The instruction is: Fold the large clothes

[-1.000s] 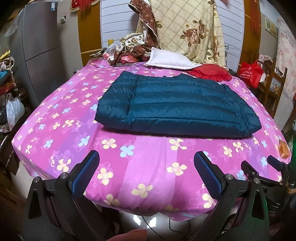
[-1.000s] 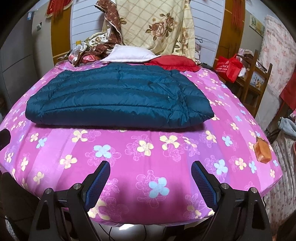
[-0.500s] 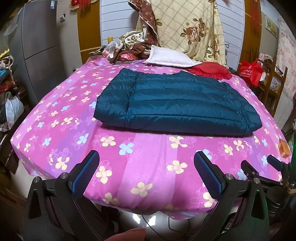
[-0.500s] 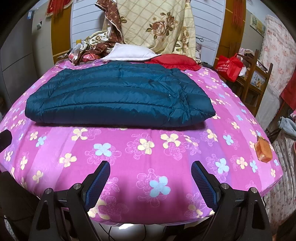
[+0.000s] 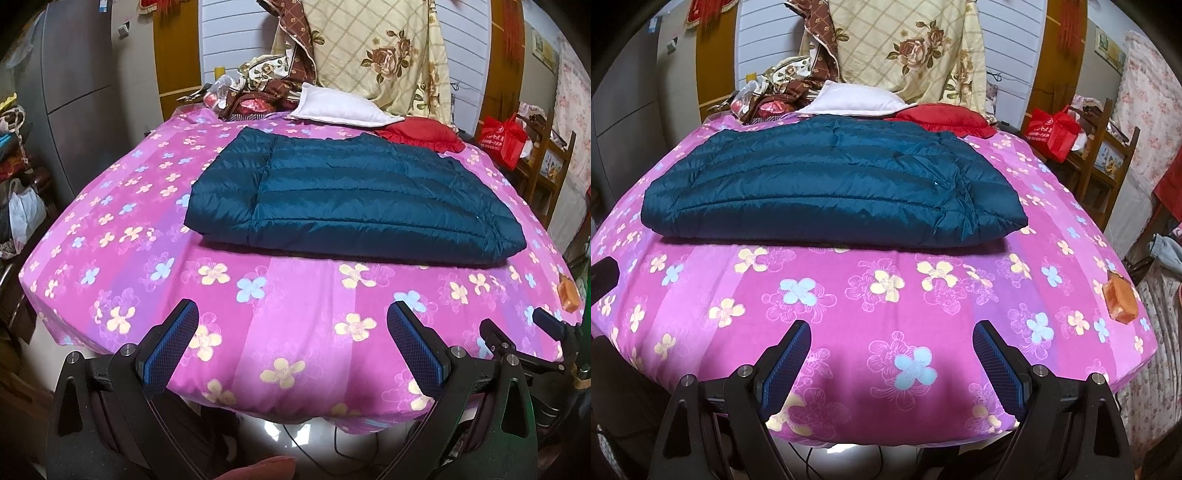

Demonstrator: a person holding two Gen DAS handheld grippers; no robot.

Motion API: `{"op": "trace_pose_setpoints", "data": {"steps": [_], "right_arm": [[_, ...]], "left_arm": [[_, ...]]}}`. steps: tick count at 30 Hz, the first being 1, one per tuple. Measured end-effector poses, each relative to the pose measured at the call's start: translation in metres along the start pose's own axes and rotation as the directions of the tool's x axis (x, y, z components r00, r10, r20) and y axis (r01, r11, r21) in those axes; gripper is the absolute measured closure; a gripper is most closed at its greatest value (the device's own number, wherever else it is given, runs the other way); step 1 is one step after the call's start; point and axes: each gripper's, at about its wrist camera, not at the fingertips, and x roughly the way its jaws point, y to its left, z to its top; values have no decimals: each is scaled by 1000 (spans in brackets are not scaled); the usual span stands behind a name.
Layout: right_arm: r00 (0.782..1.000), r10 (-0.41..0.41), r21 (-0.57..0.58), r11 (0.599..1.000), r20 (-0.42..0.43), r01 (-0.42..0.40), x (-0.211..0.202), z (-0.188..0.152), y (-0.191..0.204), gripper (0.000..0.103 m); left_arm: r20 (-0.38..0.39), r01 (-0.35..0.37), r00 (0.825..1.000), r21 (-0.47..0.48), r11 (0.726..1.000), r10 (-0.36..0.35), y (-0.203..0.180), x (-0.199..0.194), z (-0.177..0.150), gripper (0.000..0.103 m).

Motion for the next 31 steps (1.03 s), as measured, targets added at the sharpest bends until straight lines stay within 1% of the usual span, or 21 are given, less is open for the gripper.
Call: {"op": "trace_pose_setpoints", "data": {"steps": [6,21,31], "right_arm": [[1000,6,7,1000,19,-6,-3,1,-2,15],[1000,21,-7,1000,7,-21,0,-1,2,15],[1000,27,-11,1000,-8,-27,5,-4,3,15]], "left_arm": [[-3,1,1000,-1,1000,-1,0,1,0,1],[-34,12,999,1,1000,-12,2,10,-3,1],[-20,5,1000,15,1000,-5,-1,9,-5,1]]}}
